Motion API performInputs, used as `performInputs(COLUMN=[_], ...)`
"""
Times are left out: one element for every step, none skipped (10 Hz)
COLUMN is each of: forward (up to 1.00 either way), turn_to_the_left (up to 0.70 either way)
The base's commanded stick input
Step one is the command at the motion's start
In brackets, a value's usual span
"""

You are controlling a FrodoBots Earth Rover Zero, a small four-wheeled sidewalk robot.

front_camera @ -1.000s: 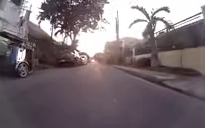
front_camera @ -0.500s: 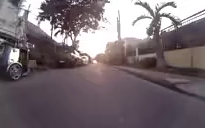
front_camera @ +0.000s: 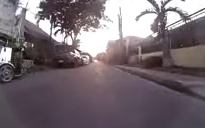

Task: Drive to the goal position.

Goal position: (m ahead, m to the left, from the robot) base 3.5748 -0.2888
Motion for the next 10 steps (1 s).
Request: performInputs(forward=[1.0, 1.0, 1.0, 1.0, 1.0, 1.0, 1.0, 1.0, 1.0, 1.0], turn_to_the_left=[0.0, 0.0, 0.0, 0.0, 0.0, 0.0, 0.0, 0.0, 0.0, 0.0])
